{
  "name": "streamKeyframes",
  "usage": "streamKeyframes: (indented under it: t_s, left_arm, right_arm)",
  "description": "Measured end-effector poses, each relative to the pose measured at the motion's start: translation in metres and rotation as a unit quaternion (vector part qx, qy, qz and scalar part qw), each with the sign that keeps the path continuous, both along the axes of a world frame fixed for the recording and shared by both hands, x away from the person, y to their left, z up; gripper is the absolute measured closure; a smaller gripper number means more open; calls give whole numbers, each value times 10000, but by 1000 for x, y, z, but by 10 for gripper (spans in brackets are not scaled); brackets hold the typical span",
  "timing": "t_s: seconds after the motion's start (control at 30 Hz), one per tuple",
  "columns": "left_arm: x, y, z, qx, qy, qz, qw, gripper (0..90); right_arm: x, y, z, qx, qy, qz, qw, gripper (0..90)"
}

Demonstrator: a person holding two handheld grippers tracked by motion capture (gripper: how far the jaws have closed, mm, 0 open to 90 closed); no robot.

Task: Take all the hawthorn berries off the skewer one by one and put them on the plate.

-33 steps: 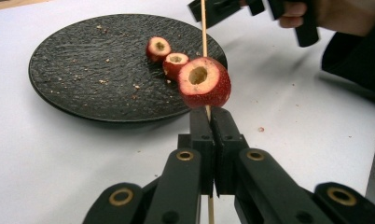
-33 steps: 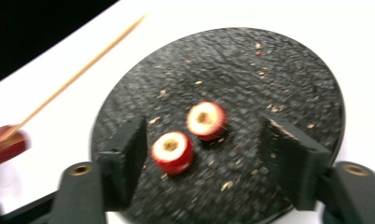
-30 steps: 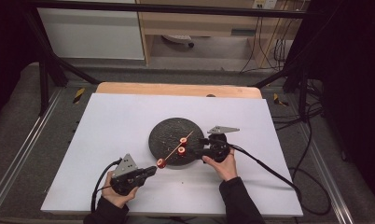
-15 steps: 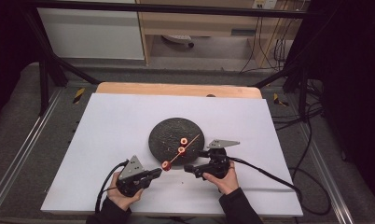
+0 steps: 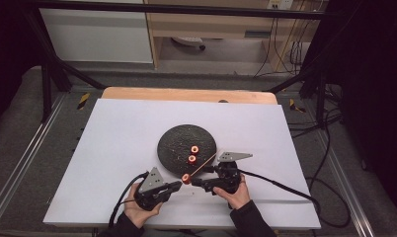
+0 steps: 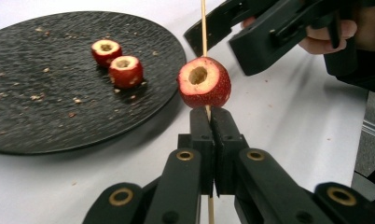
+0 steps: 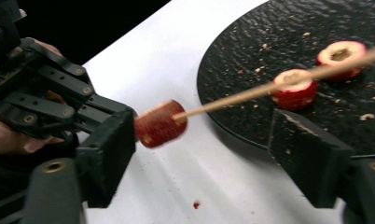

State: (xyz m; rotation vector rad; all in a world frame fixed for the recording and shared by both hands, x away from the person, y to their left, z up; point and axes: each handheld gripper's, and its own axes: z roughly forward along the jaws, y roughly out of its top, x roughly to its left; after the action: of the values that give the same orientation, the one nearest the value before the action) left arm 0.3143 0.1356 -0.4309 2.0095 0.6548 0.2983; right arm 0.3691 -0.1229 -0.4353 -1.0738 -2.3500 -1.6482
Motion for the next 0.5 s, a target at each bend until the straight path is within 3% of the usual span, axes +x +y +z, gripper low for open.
streamKeyframes:
  t_s: [0.2,0.5]
  left_arm:
    - [-1,-5,0,-46,-30,-33,10000,884]
    - [-4,-8,1,-46,-84,-90,9999,884]
  right_arm:
    - [-1,1,-1,147,64,179,9997,352]
    - [-3,6,-1,165,136,490,9986,520]
